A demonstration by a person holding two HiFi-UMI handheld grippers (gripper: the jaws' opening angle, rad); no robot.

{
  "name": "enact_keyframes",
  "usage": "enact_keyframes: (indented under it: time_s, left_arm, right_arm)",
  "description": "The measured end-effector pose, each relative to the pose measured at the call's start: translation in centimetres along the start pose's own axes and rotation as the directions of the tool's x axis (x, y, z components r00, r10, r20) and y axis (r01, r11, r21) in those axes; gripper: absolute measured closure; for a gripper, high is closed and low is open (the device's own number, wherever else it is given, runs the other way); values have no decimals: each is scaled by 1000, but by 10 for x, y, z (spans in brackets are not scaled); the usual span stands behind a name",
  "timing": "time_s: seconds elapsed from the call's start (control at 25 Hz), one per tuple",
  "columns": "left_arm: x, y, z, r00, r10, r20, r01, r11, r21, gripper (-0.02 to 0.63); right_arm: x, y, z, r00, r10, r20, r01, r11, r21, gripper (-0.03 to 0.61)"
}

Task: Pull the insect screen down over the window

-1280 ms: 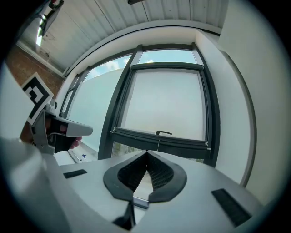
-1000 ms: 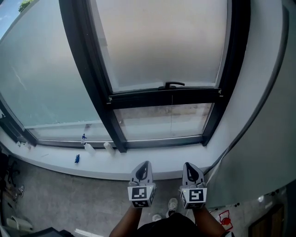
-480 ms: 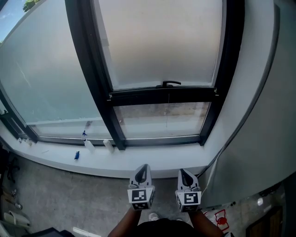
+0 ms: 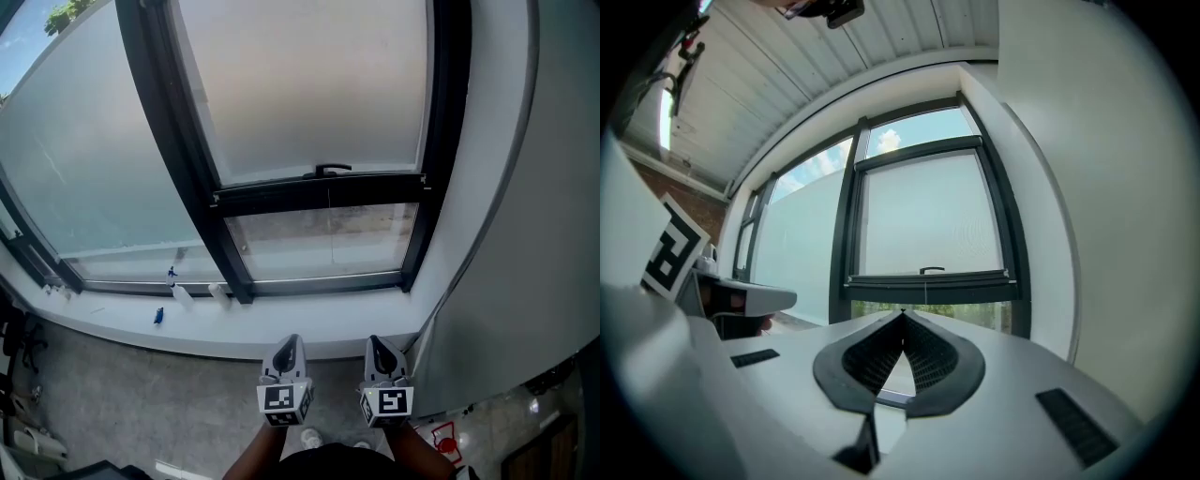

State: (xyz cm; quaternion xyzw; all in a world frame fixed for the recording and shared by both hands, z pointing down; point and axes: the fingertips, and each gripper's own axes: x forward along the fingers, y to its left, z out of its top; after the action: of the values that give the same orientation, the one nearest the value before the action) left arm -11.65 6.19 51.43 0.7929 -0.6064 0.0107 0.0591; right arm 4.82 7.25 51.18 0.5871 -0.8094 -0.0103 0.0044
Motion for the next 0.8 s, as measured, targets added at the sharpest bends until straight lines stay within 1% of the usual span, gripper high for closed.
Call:
enact_keyframes:
  time_s: [0.08, 0.2, 0.28, 0.4, 0.52, 0.64, 0.8]
  left_arm:
    - [-1, -3, 4, 1000, 11, -4, -10, 1000, 21, 611]
    - [0, -9, 1, 1000, 16, -13, -15, 998, 64, 611]
    - [0, -11, -2, 1000, 22, -20, -21, 997, 80, 611]
    - [-1, -13, -1, 999, 27, -29, -25, 997, 70, 611]
    - [-1, -18, -6, 999, -10, -43, 13, 998, 62, 611]
    - [1, -20, -11, 999, -33, -39, 37, 996, 82, 611]
    - [-1, -23, -7, 999, -30, -41, 32, 998, 54, 611]
  right_arm:
    - [-2, -4, -1, 1000, -23, -12, 23, 1000, -17, 575]
    - [-4, -7, -5, 999, -22, -32, 21, 999, -33, 575]
    - [-6, -7, -5, 999, -21, -27, 20, 999, -38, 575]
    - [-7, -5, 1, 1000, -16, 5, 17, 999, -52, 575]
    - [-10, -5, 5, 1000, -19, 24, 21, 998, -67, 575]
    - [-10, -6, 3, 999, -21, 26, 22, 997, -72, 575]
    - [-12, 1, 5, 999, 17, 36, -15, 999, -52, 575]
